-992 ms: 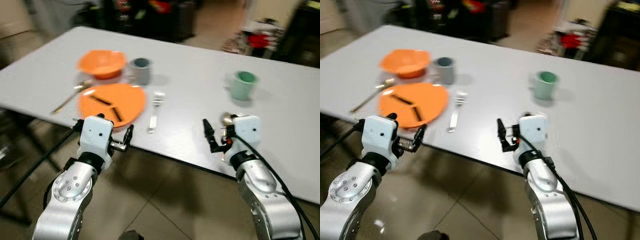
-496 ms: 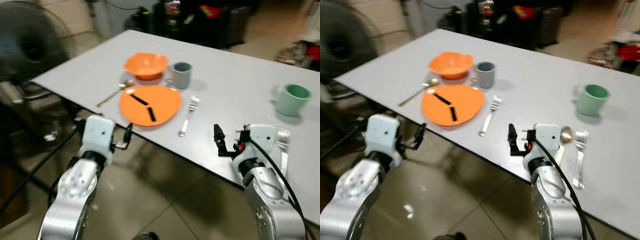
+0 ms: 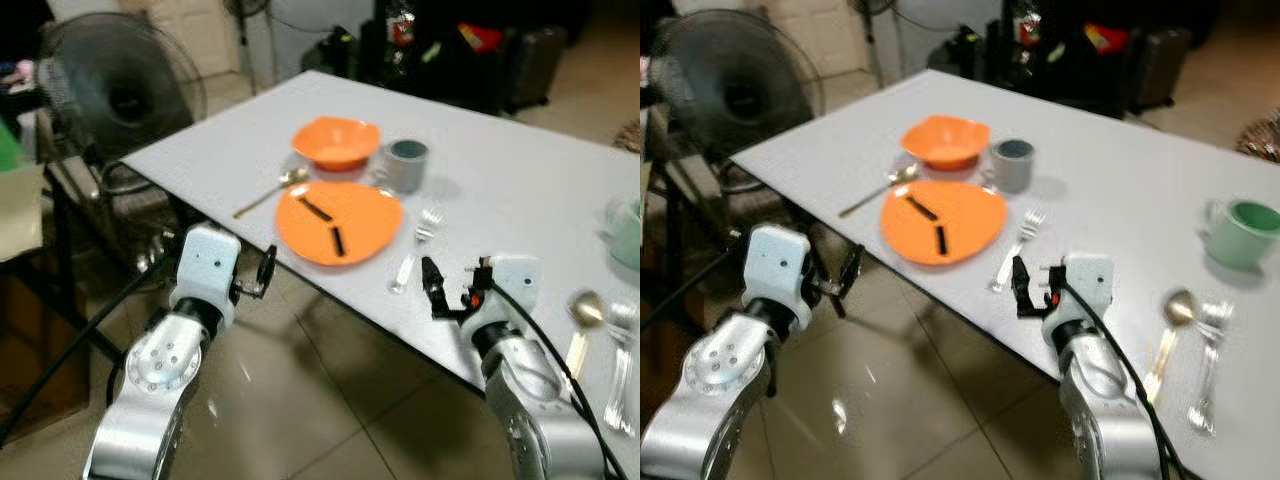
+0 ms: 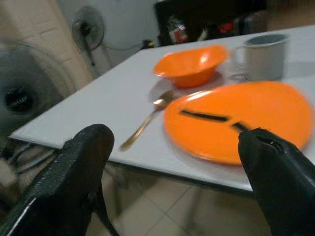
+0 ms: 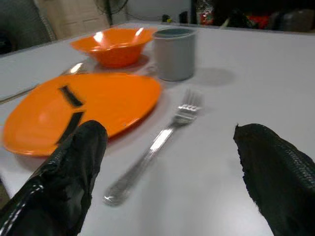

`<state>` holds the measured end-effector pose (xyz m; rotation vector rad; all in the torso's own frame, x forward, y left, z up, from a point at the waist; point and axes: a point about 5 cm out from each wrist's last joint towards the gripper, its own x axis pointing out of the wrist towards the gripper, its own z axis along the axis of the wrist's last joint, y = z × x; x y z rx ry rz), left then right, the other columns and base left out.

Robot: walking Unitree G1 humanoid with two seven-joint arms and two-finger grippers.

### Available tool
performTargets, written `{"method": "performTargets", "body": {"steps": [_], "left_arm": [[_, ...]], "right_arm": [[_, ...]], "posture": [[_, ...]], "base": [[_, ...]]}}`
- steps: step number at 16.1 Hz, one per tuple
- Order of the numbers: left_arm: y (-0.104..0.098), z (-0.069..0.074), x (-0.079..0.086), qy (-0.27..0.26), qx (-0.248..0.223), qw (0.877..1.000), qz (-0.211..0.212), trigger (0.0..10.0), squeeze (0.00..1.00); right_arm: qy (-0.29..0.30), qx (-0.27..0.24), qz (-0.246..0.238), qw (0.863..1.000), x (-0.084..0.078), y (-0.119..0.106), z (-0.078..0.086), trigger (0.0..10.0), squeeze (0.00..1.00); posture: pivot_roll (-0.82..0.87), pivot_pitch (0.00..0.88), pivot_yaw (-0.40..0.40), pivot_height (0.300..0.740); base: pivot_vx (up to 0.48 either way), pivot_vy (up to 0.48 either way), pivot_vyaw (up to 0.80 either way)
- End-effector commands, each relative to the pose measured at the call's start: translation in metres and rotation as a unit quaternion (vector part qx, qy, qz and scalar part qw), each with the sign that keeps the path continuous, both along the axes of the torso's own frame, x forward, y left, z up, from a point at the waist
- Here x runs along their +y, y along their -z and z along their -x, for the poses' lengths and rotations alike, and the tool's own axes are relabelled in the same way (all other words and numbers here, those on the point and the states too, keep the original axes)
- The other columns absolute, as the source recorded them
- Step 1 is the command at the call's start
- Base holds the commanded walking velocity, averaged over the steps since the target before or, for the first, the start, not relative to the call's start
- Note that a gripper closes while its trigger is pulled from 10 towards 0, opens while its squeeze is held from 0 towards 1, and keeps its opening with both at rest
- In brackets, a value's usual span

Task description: Setting the table

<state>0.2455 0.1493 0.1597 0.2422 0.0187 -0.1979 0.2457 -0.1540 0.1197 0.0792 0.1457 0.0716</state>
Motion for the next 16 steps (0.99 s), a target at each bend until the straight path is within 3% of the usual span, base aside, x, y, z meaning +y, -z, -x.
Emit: {"method": "performTargets", "body": {"steps": [1, 5, 6, 16], "left_arm": [[0.002, 0.003, 0.004, -0.007, 0.005, 1.0, -0.006, 10.0, 0.0], [0.001, 0.004, 0.007, -0.011, 0.004, 1.0, -0.011, 10.0, 0.0], [0.001, 0.003, 0.008, -0.011, 0.003, 1.0, -0.011, 10.0, 0.0], [-0.002, 0.003, 0.012, -0.022, 0.0, 1.0, -0.004, 10.0, 0.0]], "right_arm": [[-0.016, -0.003, -0.002, 1.0, 0.006, -0.001, -0.001, 10.0, 1.0], [-0.031, 0.02, -0.025, 0.999, 0.01, 0.005, 0.0, 10.0, 1.0], [-0.036, 0.024, -0.032, 0.999, 0.011, 0.006, -0.001, 10.0, 0.02], [-0.065, 0.032, -0.034, 0.997, 0.017, 0.003, -0.009, 10.0, 0.0]], "posture": [[-0.03, 0.0, 0.031, 0.74], [-0.01, 0.0, 0.027, 0.74], [-0.01, 0.0, 0.026, 0.74], [0.01, 0.0, 0.001, 0.74]], "base": [[0.0, 0.262, 0.78], [0.0, 0.274, 0.11], [0.0, 0.277, 0.0], [0.0, 0.294, 0.0]]}}
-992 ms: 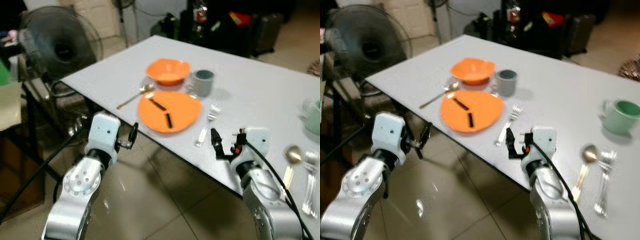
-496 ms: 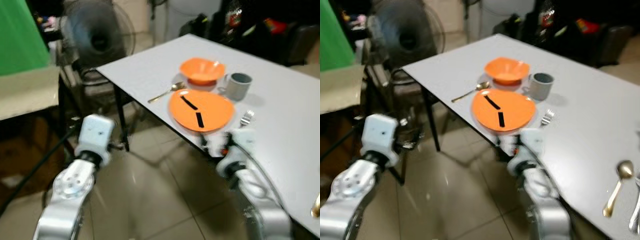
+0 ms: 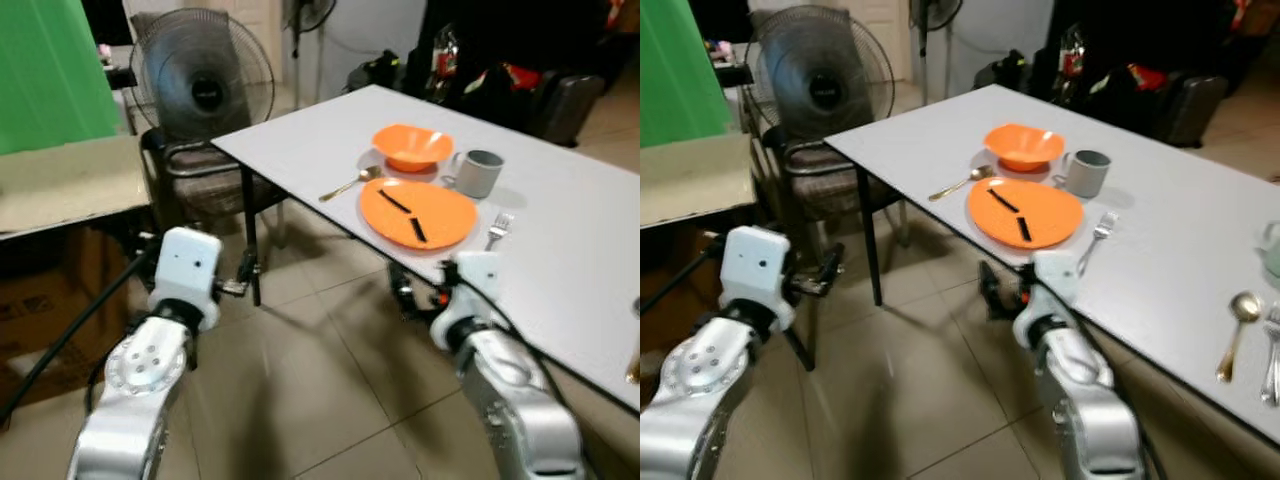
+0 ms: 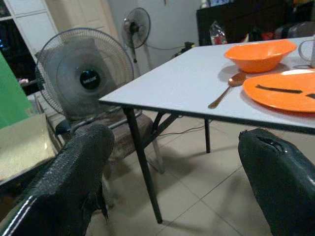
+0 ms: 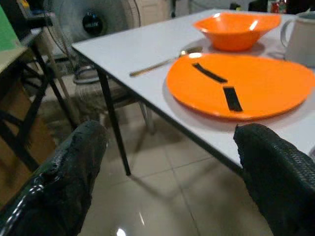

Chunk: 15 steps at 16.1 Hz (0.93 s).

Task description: Setting the table

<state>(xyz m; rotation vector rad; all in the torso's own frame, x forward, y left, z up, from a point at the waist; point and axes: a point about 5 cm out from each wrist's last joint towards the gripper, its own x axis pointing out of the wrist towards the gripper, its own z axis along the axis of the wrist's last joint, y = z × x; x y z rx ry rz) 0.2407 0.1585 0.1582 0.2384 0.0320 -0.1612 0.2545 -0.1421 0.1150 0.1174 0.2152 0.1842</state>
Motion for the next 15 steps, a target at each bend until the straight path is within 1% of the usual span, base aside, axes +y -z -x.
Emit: {"method": "performTargets", "body": {"steps": [1, 2, 3, 4, 5, 7, 10, 15], "left_arm": [[-0.005, -0.001, 0.004, -0.011, -0.008, 1.0, 0.002, 10.0, 0.0], [-0.005, -0.001, 0.004, -0.012, -0.009, 1.0, 0.002, 10.0, 0.0], [-0.006, -0.001, 0.005, -0.018, -0.009, 1.0, 0.002, 10.0, 0.0], [-0.005, -0.001, 0.005, -0.021, -0.006, 1.0, 0.001, 10.0, 0.0], [-0.004, -0.001, 0.007, -0.028, 0.001, 1.0, 0.0, 10.0, 0.0], [-0.007, -0.001, 0.008, -0.028, -0.01, 1.0, 0.01, 10.0, 0.0], [-0.012, -0.002, 0.011, -0.033, -0.015, 0.999, 0.014, 10.0, 0.0], [-0.013, -0.003, 0.014, -0.04, -0.016, 0.999, 0.013, 10.0, 0.0]], "right_arm": [[-0.015, -0.001, -0.015, 1.0, 0.006, -0.002, -0.002, 10.0, 0.0], [-0.017, -0.001, -0.017, 1.0, 0.007, -0.002, -0.002, 10.0, 0.0], [-0.041, 0.004, -0.022, 0.999, 0.011, -0.002, -0.003, 10.0, 0.0], [-0.051, 0.005, -0.023, 0.998, 0.013, -0.003, -0.003, 10.0, 0.0], [-0.06, 0.003, -0.025, 0.998, 0.015, -0.003, -0.004, 10.0, 0.0], [-0.074, 0.002, -0.031, 0.997, 0.017, -0.004, -0.005, 10.0, 0.0], [-0.106, 0.002, -0.033, 0.994, 0.023, -0.005, -0.008, 10.0, 0.0], [-0.107, 0.001, -0.035, 0.994, 0.026, -0.004, -0.012, 10.0, 0.0]], "posture": [[0.01, 0.0, -0.004, 0.74], [0.02, 0.0, -0.007, 0.74], [0.02, 0.0, -0.011, 0.74], [0.02, 0.0, -0.013, 0.74], [0.03, 0.0, -0.016, 0.74], [0.04, 0.0, -0.02, 0.74], [0.05, 0.0, -0.024, 0.74], [0.06, 0.0, -0.031, 0.74]], "base": [[0.0, 0.285, 0.0], [0.0, 0.0, 0.0], [0.0, 0.0, 0.0], [0.0, 0.0, 0.0], [0.0, 0.0, 0.8], [0.0, 0.0, 0.8], [0.316, 0.0, 0.8], [0.349, 0.0, 0.8]]}}
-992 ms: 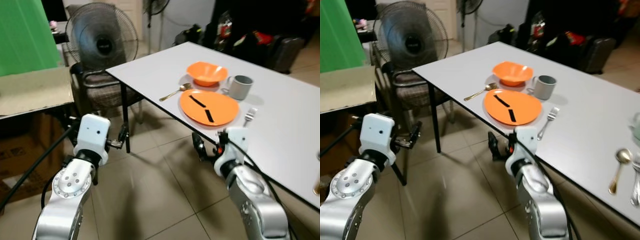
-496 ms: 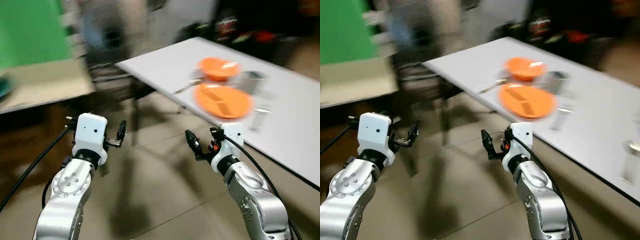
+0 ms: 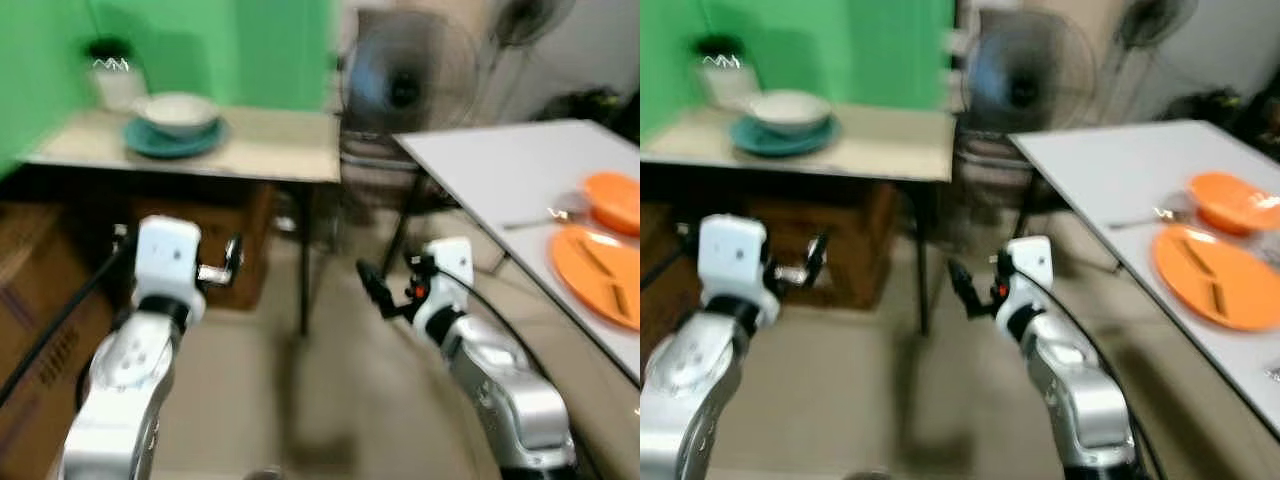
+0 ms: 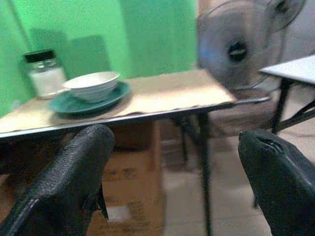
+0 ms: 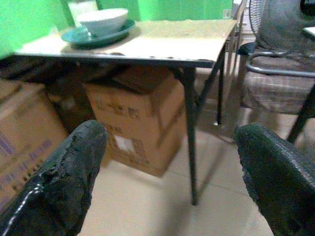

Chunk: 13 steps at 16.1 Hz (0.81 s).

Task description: Setting the table

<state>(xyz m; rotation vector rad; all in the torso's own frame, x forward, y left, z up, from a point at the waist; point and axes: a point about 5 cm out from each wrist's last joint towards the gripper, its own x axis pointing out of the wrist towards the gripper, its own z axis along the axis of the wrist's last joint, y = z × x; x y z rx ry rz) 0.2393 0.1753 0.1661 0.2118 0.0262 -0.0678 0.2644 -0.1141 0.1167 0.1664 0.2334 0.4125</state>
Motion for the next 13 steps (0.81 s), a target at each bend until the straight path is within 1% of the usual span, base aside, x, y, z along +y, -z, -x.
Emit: {"method": "performTargets", "body": {"steps": [1, 5, 7, 13], "left_arm": [[-0.0054, -0.0041, -0.0022, 0.005, -0.008, 1.0, -0.001, 10.0, 0.0], [-0.0065, -0.0045, -0.0001, 0.002, -0.009, 1.0, -0.001, 10.0, 0.0], [-0.0068, -0.0047, -0.0007, 0.002, -0.01, 1.0, 0.0, 10.0, 0.0], [-0.0073, -0.0034, 0.0008, -0.002, -0.01, 1.0, 0.001, 10.0, 0.0]], "right_arm": [[0.005, -0.005, 0.001, 1.0, -0.002, -0.0028, -0.0026, 10.0, 0.0], [0.01, -0.009, 0.01, 1.0, -0.0027, -0.0026, -0.0043, 10.0, 0.0], [0.023, -0.012, 0.001, 1.0, -0.0047, -0.0034, -0.0047, 10.0, 0.0], [0.019, -0.021, 0.011, 1.0, -0.0075, -0.0053, -0.0072, 10.0, 0.0]], "posture": [[0.06, 0.0, -0.033, 0.74], [0.05, 0.0, -0.033, 0.74], [0.05, 0.0, -0.033, 0.74], [0.06, 0.0, -0.044, 0.74]], "base": [[0.345, 0.0, 0.8], [0.35, 0.0, 0.8], [0.349, 0.0, 0.0], [0.354, 0.0, 0.0]]}}
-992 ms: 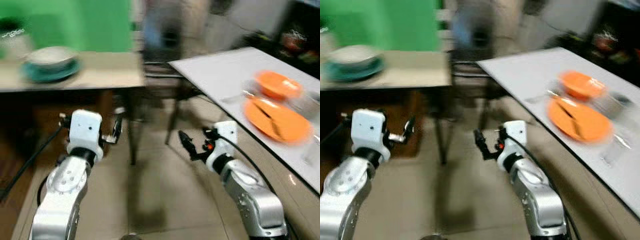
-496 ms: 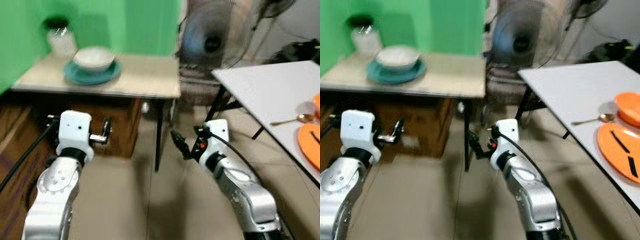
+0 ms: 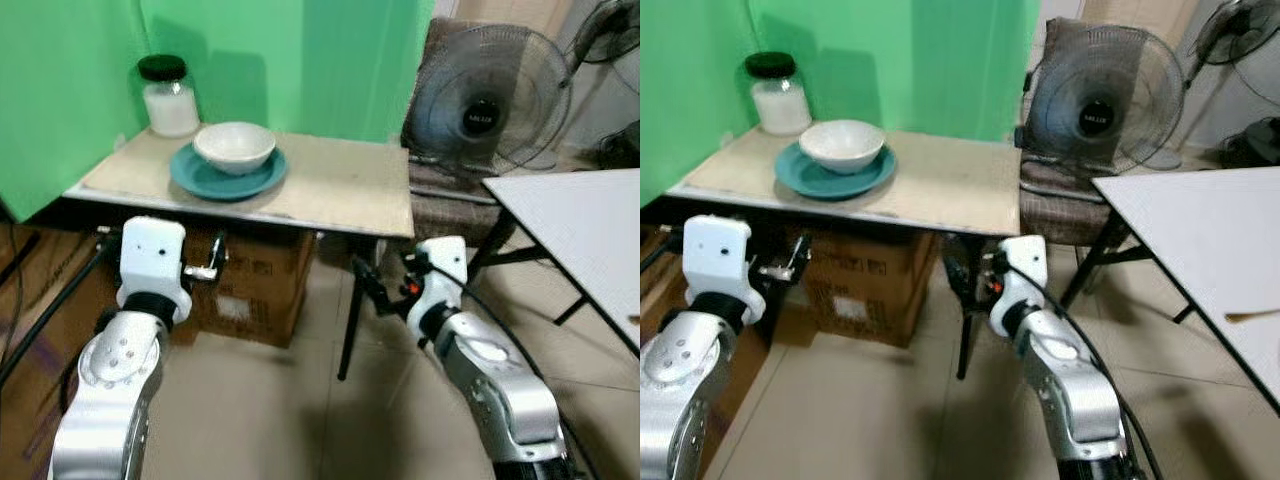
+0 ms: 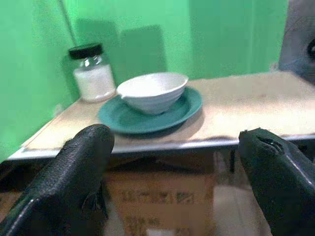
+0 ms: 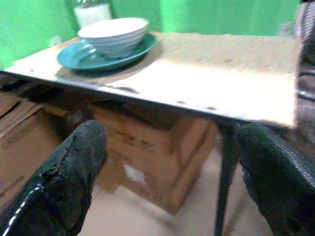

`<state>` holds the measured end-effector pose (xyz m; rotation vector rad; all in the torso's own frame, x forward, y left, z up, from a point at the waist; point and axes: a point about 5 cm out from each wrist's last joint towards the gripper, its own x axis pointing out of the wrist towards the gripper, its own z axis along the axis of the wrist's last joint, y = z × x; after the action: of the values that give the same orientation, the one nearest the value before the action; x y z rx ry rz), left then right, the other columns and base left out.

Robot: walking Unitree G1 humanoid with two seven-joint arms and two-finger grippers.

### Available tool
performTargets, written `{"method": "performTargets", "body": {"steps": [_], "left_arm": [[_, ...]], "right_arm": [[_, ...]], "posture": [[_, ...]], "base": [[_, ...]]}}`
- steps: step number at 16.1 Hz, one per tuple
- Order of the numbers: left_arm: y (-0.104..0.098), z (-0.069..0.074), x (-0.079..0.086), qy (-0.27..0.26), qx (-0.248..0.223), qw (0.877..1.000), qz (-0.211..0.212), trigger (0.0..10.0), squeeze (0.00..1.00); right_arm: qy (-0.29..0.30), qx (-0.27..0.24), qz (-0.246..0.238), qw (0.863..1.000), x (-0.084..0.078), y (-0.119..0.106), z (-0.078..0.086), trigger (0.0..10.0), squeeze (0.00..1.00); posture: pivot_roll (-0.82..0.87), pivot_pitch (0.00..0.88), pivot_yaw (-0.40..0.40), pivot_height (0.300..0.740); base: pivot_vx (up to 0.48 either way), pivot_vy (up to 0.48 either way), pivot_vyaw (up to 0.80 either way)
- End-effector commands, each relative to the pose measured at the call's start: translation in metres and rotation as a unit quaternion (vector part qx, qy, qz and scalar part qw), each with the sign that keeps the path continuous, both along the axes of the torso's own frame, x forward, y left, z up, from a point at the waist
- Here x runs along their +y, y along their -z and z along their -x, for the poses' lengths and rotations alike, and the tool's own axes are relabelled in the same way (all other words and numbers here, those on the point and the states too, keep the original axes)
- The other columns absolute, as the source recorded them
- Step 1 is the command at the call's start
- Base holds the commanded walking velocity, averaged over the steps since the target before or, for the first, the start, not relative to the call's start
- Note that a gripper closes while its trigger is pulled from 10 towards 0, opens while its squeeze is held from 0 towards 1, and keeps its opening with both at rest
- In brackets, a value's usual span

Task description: Setting the table

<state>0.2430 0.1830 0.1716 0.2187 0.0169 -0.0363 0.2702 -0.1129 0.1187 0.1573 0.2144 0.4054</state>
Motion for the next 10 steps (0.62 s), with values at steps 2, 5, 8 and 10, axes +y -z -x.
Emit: {"method": "performTargets", "body": {"steps": [2, 5, 8, 10], "left_arm": [[-0.002, 0.001, -0.007, 0.011, -0.004, 1.0, 0.003, 10.0, 0.0], [-0.002, 0.002, -0.007, 0.011, -0.003, 1.0, 0.002, 10.0, 0.0], [-0.002, 0.002, -0.008, 0.014, -0.004, 1.0, 0.002, 10.0, 0.0], [-0.002, 0.002, -0.009, 0.015, -0.003, 1.0, 0.002, 10.0, 0.0]], "right_arm": [[0.007, -0.019, 0.01, 1.0, -0.008, -0.006, -0.003, 10.0, 0.0], [-0.014, -0.04, 0.018, 0.999, -0.003, -0.012, -0.004, 10.0, 0.0], [-0.004, -0.043, 0.0, 0.999, -0.005, -0.016, -0.006, 10.0, 0.0], [-0.007, -0.049, 0.004, 0.999, -0.006, -0.017, -0.008, 10.0, 0.0]], "posture": [[0.06, 0.0, -0.051, 0.74], [0.06, 0.0, -0.055, 0.74], [0.06, 0.0, -0.056, 0.74], [0.06, 0.0, -0.057, 0.74]], "base": [[0.356, 0.0, 0.0], [0.352, 0.0, 0.0], [0.355, 0.0, 0.27], [0.354, 0.0, 0.0]]}}
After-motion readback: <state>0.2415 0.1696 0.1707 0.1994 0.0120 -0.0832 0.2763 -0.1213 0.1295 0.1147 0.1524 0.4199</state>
